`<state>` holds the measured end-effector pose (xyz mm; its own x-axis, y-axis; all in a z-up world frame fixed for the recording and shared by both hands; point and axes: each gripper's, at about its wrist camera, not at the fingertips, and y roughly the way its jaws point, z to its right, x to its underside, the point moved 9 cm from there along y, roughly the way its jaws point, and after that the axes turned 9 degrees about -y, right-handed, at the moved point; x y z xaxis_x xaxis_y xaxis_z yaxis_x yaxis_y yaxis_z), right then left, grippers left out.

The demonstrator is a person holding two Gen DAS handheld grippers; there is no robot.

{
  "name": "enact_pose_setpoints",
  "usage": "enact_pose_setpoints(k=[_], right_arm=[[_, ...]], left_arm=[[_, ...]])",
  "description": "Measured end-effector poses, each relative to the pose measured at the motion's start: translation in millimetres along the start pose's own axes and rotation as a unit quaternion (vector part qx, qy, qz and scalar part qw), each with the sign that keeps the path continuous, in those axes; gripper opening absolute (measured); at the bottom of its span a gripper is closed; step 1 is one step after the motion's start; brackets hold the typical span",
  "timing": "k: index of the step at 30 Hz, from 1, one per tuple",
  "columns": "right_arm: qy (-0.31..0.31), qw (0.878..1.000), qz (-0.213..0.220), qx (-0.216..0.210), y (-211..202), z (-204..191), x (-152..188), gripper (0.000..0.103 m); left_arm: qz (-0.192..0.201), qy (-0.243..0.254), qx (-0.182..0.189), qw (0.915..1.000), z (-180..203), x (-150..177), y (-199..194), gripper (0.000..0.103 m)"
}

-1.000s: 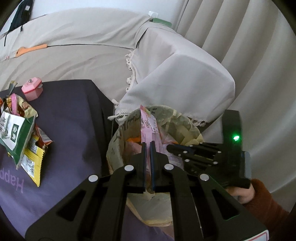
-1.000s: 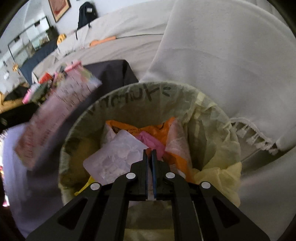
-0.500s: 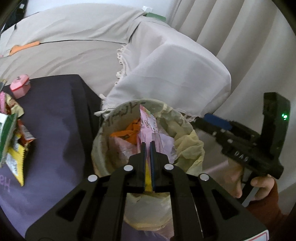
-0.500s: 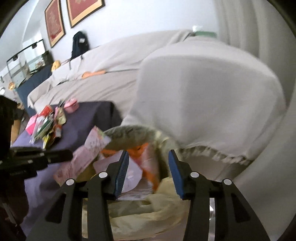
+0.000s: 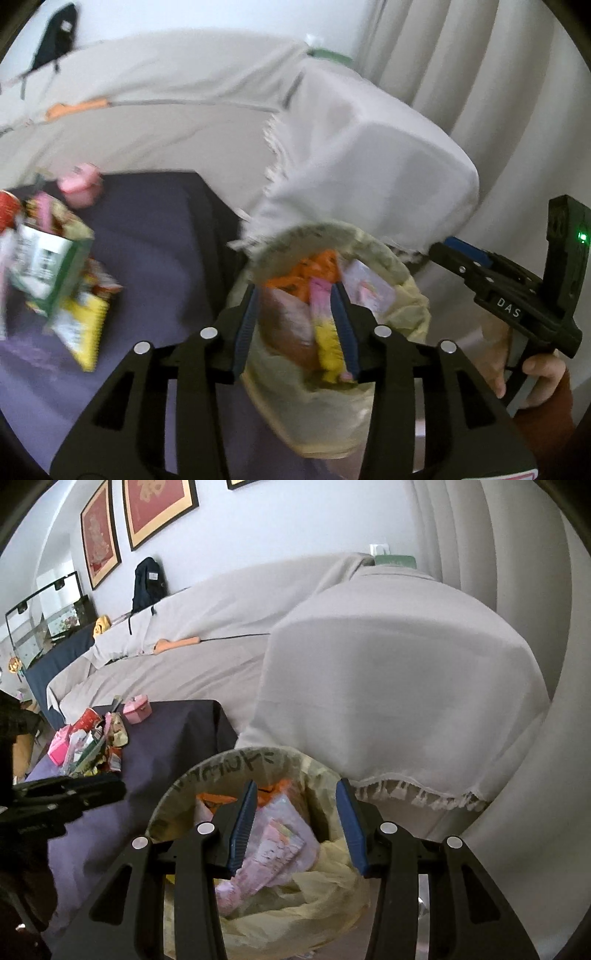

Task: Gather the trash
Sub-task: 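Open both grippers to drop the wrappers and withdraw to the table, then approach the Buzz Lightyear tissue pack with the left gripper while the right approaches the green bag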

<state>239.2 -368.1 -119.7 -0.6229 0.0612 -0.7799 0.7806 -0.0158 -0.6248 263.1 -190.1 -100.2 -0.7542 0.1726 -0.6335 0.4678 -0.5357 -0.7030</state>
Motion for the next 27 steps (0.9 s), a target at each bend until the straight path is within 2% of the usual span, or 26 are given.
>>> enact_pose_setpoints(k=[5, 13, 17, 20, 27], right_arm=[[-0.009, 1.000, -0.008, -0.014, 5.1, -27.4, -10.9, 0.042], [-0.069, 0.996, -0.001, -0.058, 15.2, -120.9, -37.5, 0.042], [-0.097, 0.992, -0.008, -0.085, 26.7, -169.1, -41.4, 0.042], [-0.116, 0.988, -0.024, -0.096, 40.9, -202.8, -39.2, 0.042], [-0.160, 0.981, -0.058, -0.091, 66.4, -249.8, -29.3, 0.042]], left_arm=[[0.072, 0.013, -0.063, 0.9953, -46.6, -17.3, -46.5, 0.048], [0.104, -0.045, -0.136, 0.9842, -149.1, -17.7, -94.6, 0.051], [0.101, -0.075, -0.160, 0.9790, -196.1, -4.0, -110.0, 0.054], [0.083, -0.092, -0.170, 0.9776, -223.4, 9.8, -109.4, 0.055], [0.039, -0.104, -0.179, 0.9776, -254.4, 34.1, -85.2, 0.055]])
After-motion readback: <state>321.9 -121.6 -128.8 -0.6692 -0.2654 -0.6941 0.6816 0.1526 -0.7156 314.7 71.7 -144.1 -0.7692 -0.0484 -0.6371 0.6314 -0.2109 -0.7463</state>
